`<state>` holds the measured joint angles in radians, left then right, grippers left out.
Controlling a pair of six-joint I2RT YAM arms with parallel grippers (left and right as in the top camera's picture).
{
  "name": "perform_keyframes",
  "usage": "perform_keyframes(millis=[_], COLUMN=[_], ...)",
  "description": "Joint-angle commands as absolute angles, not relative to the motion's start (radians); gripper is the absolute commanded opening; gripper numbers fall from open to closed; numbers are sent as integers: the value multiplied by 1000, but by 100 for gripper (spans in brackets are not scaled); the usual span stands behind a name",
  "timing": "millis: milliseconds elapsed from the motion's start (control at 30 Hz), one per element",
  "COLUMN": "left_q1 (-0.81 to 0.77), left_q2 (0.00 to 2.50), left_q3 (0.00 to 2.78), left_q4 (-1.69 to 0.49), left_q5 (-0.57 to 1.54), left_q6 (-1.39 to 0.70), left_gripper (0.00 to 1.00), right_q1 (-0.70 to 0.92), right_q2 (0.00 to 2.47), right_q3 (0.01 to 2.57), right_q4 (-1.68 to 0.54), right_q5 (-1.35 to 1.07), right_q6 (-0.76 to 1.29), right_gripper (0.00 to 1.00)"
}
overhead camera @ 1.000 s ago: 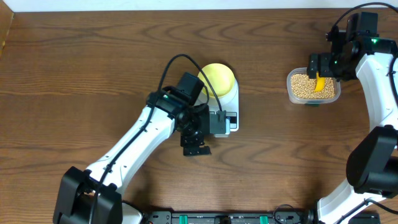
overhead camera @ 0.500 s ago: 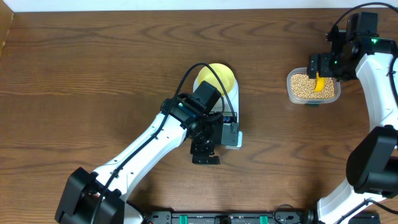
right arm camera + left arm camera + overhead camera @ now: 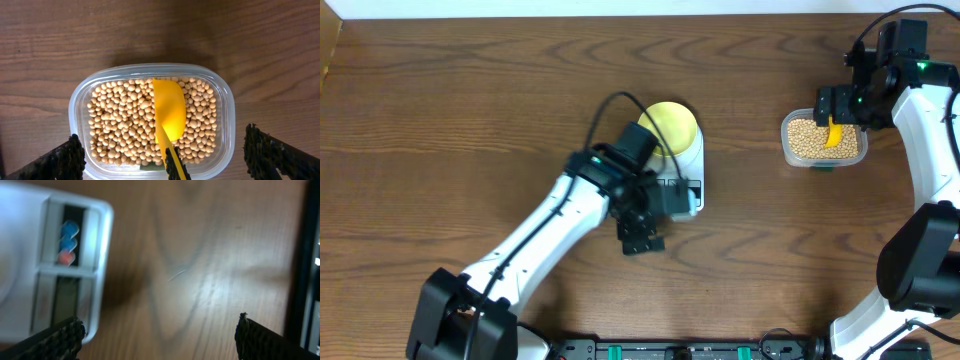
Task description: Scoop item into bowl and weigh 50g on scale
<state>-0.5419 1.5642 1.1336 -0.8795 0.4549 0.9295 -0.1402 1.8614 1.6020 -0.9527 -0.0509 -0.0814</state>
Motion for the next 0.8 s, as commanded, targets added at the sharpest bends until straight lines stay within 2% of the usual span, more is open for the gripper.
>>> perform_keyframes(millis=[0, 333, 600, 767], left_q1=[-472, -436, -413, -394], left_q2=[1574, 1574, 1574, 1579], left_q3=[1130, 1130, 1130, 1130], left_q4=[-879, -915, -921, -874], left_q5=[436, 306, 307, 305], left_q6=[870, 880, 816, 649], left_gripper=[98, 98, 98, 98], right_q1=[-142, -142, -142, -142], right_q2=[1838, 1838, 1838, 1838], right_q3=[1617, 1617, 1617, 1617], right_q4=[-954, -954, -954, -954], right_q5=[-44, -44, -44, -44], right_q6=[-91, -91, -91, -91], right_gripper=[99, 99, 99, 99])
